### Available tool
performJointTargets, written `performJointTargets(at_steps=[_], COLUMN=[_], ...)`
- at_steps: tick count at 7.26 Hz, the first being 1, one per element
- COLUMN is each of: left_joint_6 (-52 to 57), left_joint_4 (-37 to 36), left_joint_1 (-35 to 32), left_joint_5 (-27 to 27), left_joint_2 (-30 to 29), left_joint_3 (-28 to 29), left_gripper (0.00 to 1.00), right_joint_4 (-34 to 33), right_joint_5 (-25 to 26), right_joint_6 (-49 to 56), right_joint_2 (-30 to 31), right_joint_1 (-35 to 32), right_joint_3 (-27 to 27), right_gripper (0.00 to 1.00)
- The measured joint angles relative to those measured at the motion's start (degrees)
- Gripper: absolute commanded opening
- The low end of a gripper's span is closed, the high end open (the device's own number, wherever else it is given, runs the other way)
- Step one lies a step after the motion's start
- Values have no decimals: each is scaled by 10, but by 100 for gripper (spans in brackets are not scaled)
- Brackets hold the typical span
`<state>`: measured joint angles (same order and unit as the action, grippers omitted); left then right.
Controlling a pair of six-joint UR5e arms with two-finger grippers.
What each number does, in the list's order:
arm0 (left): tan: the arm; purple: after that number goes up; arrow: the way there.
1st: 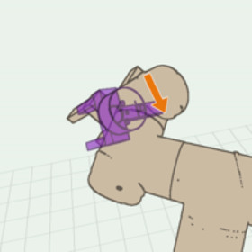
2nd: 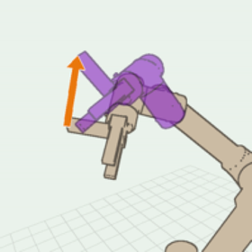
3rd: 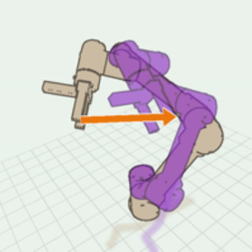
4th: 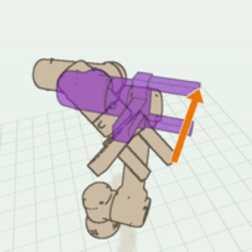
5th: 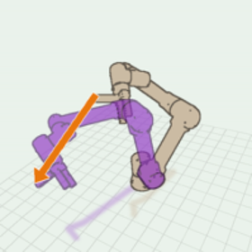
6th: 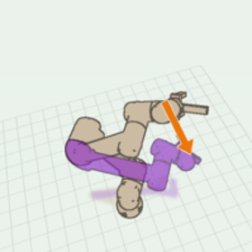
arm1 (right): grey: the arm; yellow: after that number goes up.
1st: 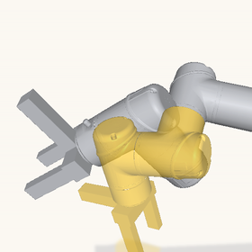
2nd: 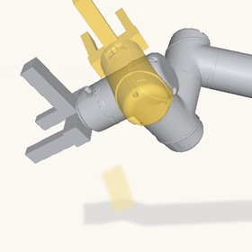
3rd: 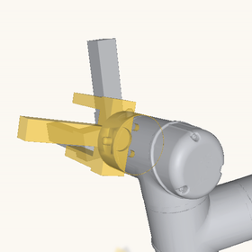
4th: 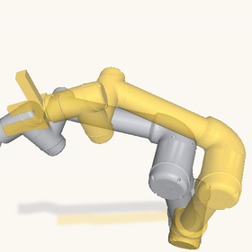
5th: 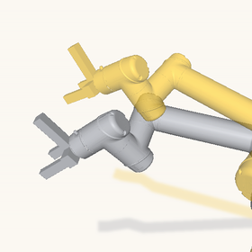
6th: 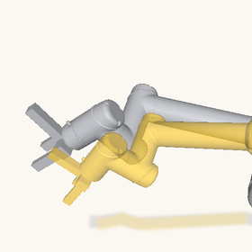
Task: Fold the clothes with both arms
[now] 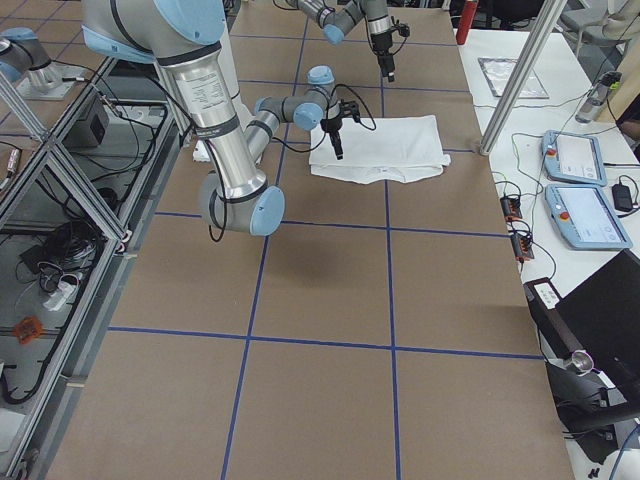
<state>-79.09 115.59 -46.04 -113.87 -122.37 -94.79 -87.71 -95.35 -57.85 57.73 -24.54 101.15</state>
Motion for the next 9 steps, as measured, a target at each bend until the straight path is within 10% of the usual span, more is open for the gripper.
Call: performJointTargets(at_steps=[5, 9], left_joint_6=[0, 3], left_joint_4=[-7, -5], left_joint_1=[19, 19], left_joint_5=[3, 3], left_joint_2=[5, 6], left_joint_3=[-6, -2], left_gripper=[100, 100], right_joint_4=[-40, -41], right_joint_5=[28, 38], right_joint_6=[23, 25], right_joint_2=[-21, -16], right_joint_1=[47, 69], right_joint_3=[-17, -16], right_gripper=[98, 62])
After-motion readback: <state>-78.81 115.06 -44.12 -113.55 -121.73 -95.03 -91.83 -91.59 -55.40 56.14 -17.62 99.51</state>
